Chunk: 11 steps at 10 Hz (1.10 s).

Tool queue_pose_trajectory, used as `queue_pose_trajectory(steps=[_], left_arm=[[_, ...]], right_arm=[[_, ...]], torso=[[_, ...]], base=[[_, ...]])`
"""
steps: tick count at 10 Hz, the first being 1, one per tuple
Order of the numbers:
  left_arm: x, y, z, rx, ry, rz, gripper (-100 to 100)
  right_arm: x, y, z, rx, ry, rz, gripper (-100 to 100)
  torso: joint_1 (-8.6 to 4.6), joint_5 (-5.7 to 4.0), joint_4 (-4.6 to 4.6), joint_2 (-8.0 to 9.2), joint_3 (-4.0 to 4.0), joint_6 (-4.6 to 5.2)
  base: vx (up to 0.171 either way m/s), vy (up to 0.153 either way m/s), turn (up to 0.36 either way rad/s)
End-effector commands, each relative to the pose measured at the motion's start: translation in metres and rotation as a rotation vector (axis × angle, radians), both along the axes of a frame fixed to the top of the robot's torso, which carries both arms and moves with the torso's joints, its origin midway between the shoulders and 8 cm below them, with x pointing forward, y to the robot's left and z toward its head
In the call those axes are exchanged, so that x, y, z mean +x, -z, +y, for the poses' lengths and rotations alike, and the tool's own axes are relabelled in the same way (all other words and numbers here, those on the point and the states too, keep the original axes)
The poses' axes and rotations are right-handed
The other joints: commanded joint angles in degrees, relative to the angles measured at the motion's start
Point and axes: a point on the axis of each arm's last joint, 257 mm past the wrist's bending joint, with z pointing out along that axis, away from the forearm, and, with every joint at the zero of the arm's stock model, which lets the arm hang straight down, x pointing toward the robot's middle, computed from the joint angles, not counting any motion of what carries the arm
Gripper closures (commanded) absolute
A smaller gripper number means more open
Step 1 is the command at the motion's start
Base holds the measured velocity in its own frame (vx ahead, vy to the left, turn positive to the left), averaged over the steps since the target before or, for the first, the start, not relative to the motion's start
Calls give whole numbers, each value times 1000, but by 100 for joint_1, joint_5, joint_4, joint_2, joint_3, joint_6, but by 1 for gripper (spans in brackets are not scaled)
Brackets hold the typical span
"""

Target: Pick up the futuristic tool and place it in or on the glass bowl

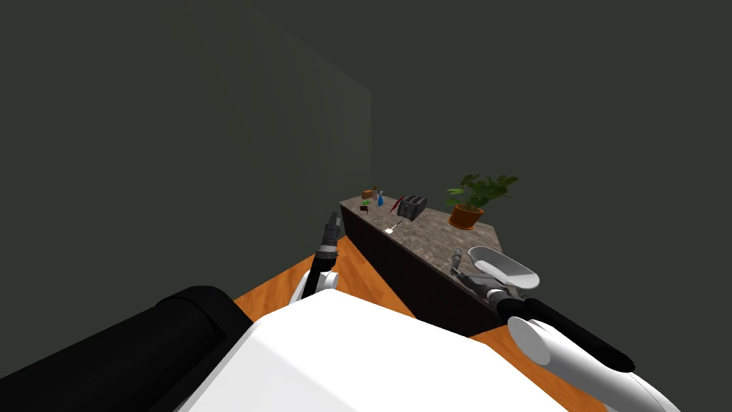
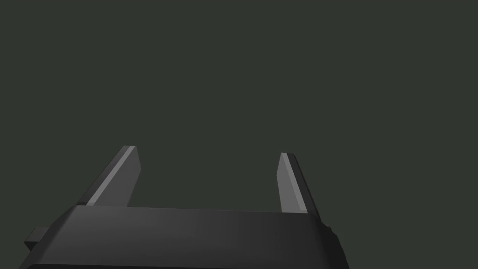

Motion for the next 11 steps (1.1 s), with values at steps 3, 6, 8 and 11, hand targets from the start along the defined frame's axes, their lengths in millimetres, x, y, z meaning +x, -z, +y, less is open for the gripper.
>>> queue_pose_trajectory(steps=[3, 6, 8, 11], left_arm=[[0, 0, 0, 0, 0, 0, 0], [0, 0, 0, 0, 0, 0, 0], [0, 0, 0, 0, 0, 0, 0], [0, 0, 0, 0, 0, 0, 0]], right_arm=[[-15, 20, -8, 101, 47, 79, -100], [-28, 33, -17, 187, 96, 139, -100], [-35, 39, -21, 228, 121, 171, -100], [-48, 47, -30, 303, 172, 219, -100]], torso=[[-2, 0, 2, 8, 5, 0], [8, 2, -1, -6, -3, -1], [-5, 0, 0, 3, 1, -1], [-1, 0, 0, -1, -1, -1]], base=[[72, 69, -67], [106, 92, -80], [61, 51, -53], [91, 72, -75]])
